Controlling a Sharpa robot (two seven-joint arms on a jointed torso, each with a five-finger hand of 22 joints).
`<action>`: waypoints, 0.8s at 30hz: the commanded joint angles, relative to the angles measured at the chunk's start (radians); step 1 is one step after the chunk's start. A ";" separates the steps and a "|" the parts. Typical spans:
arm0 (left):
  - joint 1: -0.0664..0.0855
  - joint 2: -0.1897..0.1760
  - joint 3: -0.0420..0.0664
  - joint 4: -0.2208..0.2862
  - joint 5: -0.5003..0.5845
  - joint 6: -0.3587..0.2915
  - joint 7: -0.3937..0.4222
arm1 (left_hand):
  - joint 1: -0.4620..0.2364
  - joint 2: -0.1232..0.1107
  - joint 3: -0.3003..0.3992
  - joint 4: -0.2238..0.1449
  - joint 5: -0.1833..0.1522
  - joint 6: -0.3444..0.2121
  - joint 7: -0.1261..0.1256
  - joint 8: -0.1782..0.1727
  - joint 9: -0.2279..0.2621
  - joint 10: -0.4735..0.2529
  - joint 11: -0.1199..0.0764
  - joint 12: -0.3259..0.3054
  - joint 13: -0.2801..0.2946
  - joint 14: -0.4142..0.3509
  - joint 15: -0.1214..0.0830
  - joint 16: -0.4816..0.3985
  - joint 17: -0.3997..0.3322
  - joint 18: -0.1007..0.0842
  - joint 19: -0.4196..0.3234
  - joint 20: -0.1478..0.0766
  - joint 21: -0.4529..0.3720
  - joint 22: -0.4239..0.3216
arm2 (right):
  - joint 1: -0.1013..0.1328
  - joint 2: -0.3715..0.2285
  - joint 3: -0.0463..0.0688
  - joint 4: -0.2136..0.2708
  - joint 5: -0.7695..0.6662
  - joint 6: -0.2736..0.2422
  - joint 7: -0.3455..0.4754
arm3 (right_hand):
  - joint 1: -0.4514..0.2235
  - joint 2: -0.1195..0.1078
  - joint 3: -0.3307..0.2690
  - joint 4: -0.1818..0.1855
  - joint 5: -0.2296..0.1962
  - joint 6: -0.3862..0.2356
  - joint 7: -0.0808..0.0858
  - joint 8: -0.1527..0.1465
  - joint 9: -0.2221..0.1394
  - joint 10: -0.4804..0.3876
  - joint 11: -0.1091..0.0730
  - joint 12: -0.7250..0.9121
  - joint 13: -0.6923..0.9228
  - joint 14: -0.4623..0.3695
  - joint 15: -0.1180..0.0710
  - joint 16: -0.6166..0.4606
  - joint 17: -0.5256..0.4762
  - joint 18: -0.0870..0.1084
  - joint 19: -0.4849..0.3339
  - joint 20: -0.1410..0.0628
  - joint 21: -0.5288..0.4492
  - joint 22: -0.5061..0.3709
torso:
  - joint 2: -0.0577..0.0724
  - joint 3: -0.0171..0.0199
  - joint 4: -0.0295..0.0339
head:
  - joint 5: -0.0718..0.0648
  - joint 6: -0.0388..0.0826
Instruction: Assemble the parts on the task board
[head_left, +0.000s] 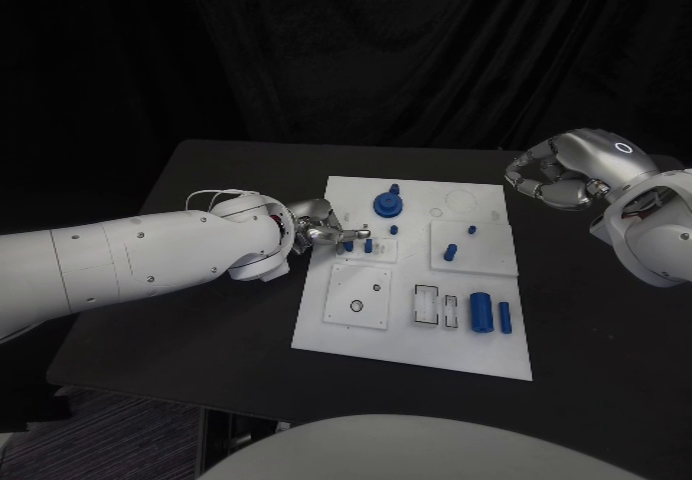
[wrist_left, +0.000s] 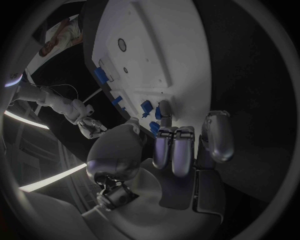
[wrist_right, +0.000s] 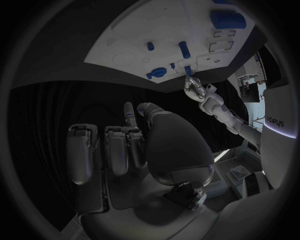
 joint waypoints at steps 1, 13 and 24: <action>-0.005 0.002 -0.003 -0.005 -0.002 0.002 0.022 | -0.008 0.008 -0.011 0.001 -0.006 -0.009 0.000 -0.003 0.002 0.104 0.006 0.003 0.263 0.107 0.007 0.003 0.263 0.003 -0.001 0.009 -0.003 0.168 | -0.002 0.000 0.001 0.001 -0.003 0.004 -0.021 | 0.008 -0.006 0.003 -0.001 0.004 0.004 0.000 -0.005 -0.001 0.102 -0.007 0.003 0.263 0.085 -0.005 -0.004 0.171 0.002 0.072 -0.002 -0.004 0.239 | 0.000 0.0002 0.0002 | -0.002 0.000; -0.005 0.005 -0.003 -0.010 -0.002 -0.009 0.037 | 0.011 0.055 -0.080 0.000 0.007 0.001 -0.009 0.053 0.047 0.104 0.000 0.003 0.263 0.107 0.003 0.003 0.263 0.000 0.008 0.007 0.012 0.173 | -0.002 -0.002 0.001 0.002 -0.003 0.005 -0.022 | 0.009 -0.005 0.005 -0.002 0.004 0.004 0.000 -0.005 -0.001 0.102 -0.008 0.003 0.263 0.085 -0.005 -0.004 0.171 0.002 0.072 -0.002 -0.004 0.239 | -0.001 -0.0001 -0.0009 | -0.002 0.000; -0.005 0.007 -0.003 -0.011 -0.002 -0.018 0.057 | 0.037 0.084 -0.126 -0.001 0.029 -0.017 -0.012 0.092 0.094 0.104 -0.003 0.003 0.263 0.107 0.000 0.003 0.263 -0.001 0.011 0.004 0.017 0.174 | -0.002 -0.002 0.001 0.001 -0.003 0.005 -0.022 | 0.010 -0.004 0.006 -0.003 0.005 0.004 0.000 -0.005 -0.001 0.102 -0.008 0.003 0.263 0.085 -0.005 -0.004 0.171 0.002 0.072 -0.002 -0.004 0.239 | -0.001 -0.0001 -0.0002 | -0.001 0.000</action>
